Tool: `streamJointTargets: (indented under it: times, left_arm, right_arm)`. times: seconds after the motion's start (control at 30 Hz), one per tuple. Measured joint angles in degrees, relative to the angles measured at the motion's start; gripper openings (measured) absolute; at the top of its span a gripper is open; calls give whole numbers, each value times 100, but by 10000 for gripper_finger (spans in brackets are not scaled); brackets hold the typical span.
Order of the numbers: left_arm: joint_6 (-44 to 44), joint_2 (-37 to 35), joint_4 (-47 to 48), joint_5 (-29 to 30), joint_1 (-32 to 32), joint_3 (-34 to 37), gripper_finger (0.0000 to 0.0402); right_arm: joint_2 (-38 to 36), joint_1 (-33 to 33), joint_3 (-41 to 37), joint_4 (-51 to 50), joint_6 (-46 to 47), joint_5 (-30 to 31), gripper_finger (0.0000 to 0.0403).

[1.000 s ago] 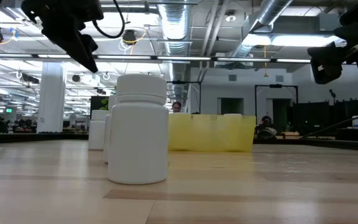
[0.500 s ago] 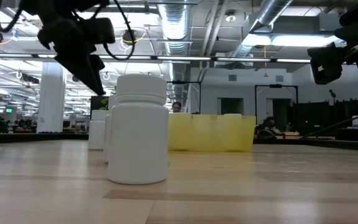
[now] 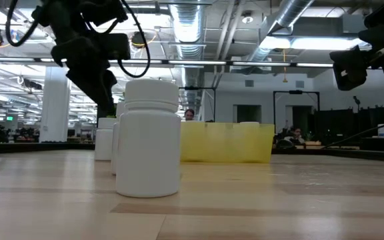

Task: Pick and place pill bottles into a basket
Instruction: Put the white medicine bottle into the yellow bin

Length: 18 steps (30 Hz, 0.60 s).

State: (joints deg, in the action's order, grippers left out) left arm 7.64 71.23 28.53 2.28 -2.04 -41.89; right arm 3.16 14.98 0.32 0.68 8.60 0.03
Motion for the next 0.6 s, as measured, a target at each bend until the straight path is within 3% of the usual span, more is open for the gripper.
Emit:
streamJointTargets:
  times: [0.6]
  left_arm:
    - [-232,8,52,-61,-24,-22,217]
  right_arm:
    - [0,0,0,1,0,0,226]
